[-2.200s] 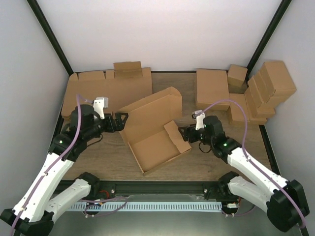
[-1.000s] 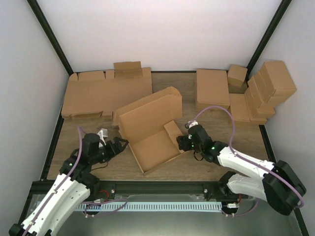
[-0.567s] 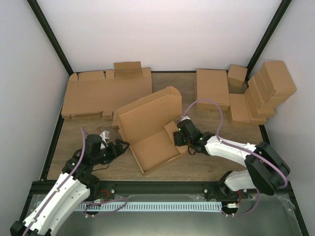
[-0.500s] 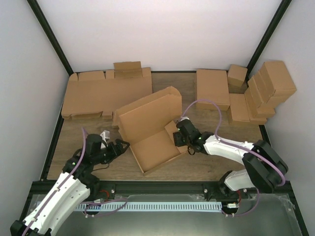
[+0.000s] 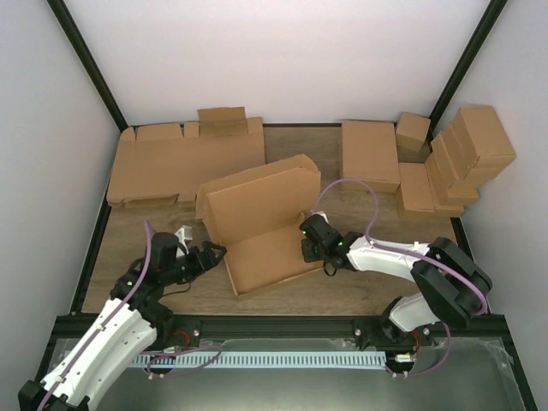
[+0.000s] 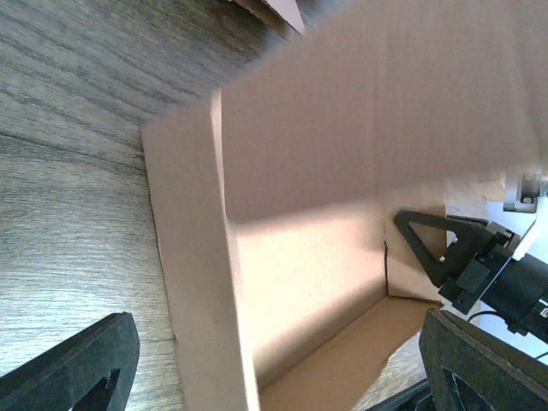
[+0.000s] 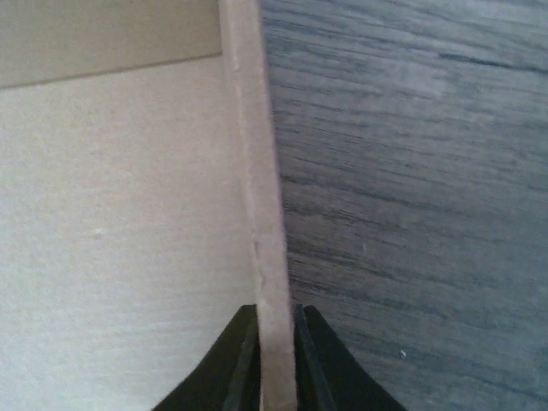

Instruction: Fold the paper box

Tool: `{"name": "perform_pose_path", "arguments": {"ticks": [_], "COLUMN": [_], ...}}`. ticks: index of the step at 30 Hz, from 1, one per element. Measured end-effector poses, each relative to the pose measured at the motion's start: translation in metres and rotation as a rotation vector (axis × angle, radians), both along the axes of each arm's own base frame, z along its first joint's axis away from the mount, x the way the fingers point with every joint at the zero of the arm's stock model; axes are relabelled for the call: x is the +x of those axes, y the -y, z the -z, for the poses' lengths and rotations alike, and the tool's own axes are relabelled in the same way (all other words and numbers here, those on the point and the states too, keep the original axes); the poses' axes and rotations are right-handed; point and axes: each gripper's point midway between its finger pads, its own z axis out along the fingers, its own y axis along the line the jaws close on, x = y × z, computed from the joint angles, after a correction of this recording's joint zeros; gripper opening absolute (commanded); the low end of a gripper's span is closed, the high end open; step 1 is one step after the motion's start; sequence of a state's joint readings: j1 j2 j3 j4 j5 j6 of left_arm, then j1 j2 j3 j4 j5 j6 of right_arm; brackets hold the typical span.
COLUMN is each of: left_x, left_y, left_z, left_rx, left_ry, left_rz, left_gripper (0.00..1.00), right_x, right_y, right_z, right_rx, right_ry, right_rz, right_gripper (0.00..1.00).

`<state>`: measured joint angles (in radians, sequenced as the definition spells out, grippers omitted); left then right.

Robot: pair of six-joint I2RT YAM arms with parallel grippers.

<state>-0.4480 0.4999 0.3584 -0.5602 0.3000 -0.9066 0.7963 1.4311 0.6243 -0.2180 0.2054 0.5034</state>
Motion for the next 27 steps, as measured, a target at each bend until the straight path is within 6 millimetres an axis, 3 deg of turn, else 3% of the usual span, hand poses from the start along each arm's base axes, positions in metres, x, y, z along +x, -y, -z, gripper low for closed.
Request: {"name": "perform_pose_path", "arguments": {"ticks": [7, 10, 13, 15, 21, 27], "left_x": [0.001, 0.001, 0.001, 0.001, 0.003, 0.004], "left_y": [0.0, 0.0, 0.0, 0.0, 0.002, 0.009], "left_z": [0.0, 0.0, 0.001, 0.003, 0.007, 0.008], "left_rx": [0.012, 0.015, 0.024, 0.033, 0.062, 0.085], "left_ry": [0.011, 0.017, 0.017, 0.013, -0.006, -0.006], "left_rz": [0.013, 0.017, 0.024, 0.027, 0.047, 0.077], "left_gripper": [0.92, 0.92, 0.93, 0.93, 0.92, 0.92], "right_x": [-0.001, -0.001, -0.001, -0.001, 0.0, 0.004], "right_y": [0.013, 0.017, 0.017, 0.014, 0.007, 0.007], "right_z": [0.001, -0.002, -0.009, -0.017, -0.042, -0.044], "right_rx": [-0.046, -0.053, -0.039, -0.014, 0.065, 0.047], "right_ry": [0.013, 0.016, 0.028, 0.043, 0.084, 0.079], "right_rz": [0.073, 0.086, 0.087, 0.083, 0.054, 0.054], "right_gripper": [0.01, 0.23, 0.3, 0.4, 0.47, 0.51]}}
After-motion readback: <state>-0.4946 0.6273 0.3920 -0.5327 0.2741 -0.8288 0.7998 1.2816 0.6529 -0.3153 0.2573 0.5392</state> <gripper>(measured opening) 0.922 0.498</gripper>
